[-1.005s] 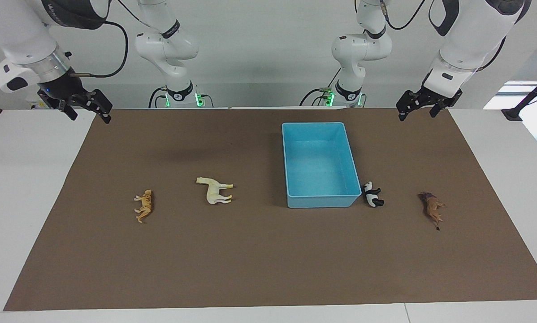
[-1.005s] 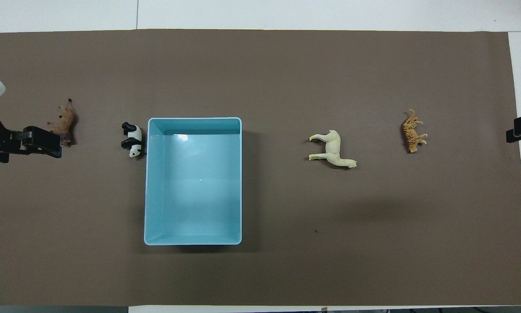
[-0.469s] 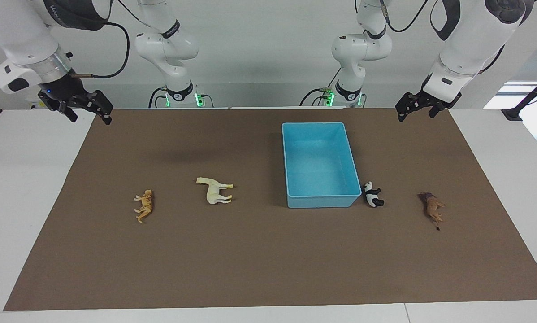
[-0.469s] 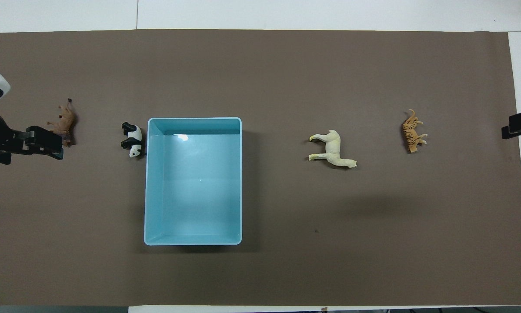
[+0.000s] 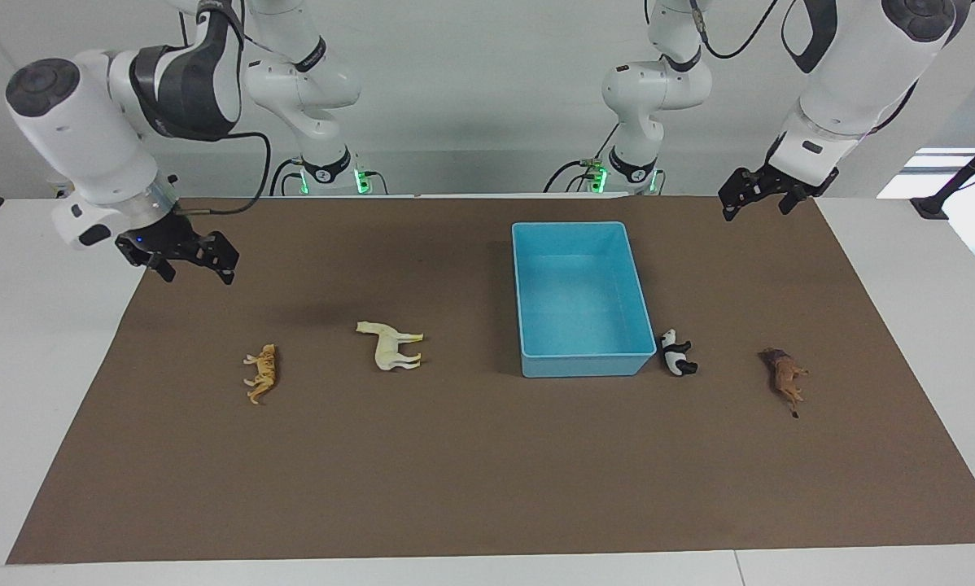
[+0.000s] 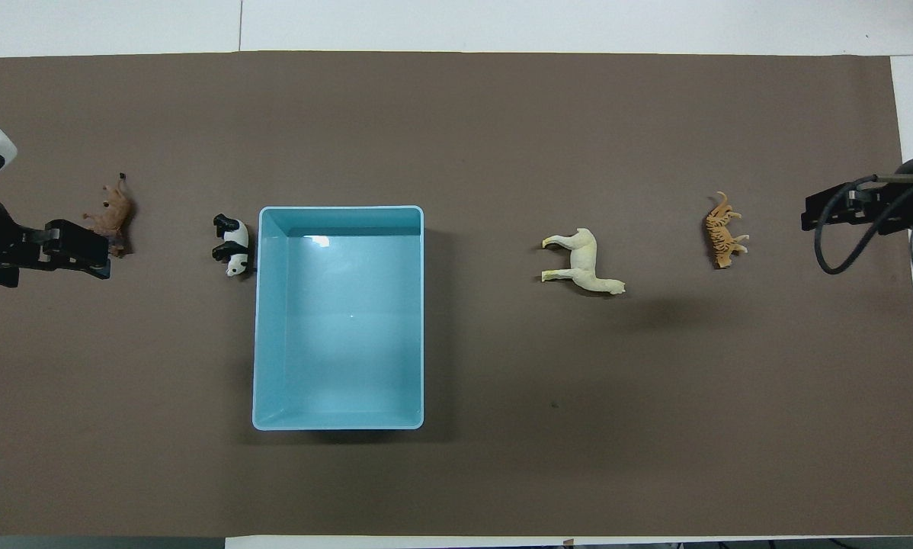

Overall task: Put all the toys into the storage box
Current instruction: 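Reach the left gripper to the panda while the right gripper reaches the tiger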

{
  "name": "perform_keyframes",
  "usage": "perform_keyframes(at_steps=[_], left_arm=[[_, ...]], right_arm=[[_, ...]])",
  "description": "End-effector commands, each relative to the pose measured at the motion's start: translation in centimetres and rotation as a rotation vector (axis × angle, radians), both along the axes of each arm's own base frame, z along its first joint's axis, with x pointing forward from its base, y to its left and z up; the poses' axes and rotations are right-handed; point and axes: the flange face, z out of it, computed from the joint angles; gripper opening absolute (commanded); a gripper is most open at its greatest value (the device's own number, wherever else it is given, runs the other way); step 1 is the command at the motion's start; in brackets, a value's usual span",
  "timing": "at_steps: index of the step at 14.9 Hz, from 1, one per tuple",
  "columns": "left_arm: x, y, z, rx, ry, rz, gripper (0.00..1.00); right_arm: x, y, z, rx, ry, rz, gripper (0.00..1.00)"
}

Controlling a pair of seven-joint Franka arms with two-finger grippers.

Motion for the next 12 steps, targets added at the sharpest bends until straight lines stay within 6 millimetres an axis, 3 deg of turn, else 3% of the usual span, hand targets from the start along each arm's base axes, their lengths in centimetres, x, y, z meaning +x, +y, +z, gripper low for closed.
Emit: perform_keyframes(at_steps=[1,6,12], left_arm=[[0.2,0.0,0.3,-0.003,0.01,-0.002,1.0],[-0.1,-0.2,-0.5,-0.002,0.004,-0.004,1.0],[-2.0,0.7,-8.4,-0.007,-0.216,0.085,1.0]], right_arm=[[0.4,-0.3,-2.7,-0.019,-0.014,0.021,1.0],[0.9,-0.5,-6.2,-0.021,-0.038,0.022,1.0],[1.5,-0.4,-7.4,-0.021,-0.041,0.023,1.0]])
